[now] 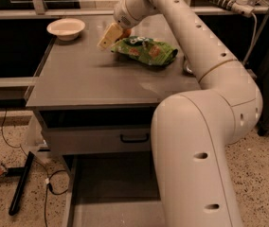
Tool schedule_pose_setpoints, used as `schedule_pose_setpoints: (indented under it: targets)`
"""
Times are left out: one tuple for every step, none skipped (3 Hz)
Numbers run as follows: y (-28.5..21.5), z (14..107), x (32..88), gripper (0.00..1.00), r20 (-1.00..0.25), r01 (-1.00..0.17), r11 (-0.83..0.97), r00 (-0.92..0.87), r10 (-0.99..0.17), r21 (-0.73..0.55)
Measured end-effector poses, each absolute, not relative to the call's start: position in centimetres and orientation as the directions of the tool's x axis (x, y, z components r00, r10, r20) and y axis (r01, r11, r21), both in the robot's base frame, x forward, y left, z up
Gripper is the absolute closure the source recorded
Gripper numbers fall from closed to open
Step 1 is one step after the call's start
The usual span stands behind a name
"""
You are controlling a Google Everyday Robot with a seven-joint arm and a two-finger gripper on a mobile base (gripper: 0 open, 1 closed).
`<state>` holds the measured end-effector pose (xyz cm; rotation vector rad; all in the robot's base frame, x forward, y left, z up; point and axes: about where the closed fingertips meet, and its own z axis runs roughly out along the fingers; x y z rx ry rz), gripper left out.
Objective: Place orange into middle drawer
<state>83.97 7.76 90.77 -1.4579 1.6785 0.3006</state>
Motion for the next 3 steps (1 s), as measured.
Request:
schedule_pose_setpoints:
  targets:
    - [6.3,90.6,85.4,0.00,-0.748,-0.870,0.377,-0.015,-0.664,-0.317]
    - [4.7,90.4,87.0,0.00,-0.759,-0.823,0.486,-0.108,-0.642,-0.294]
    - [3.2,90.5,88.2,0.00,-0.774,-0.758,0.591,-0.189,-0.605,-0.276]
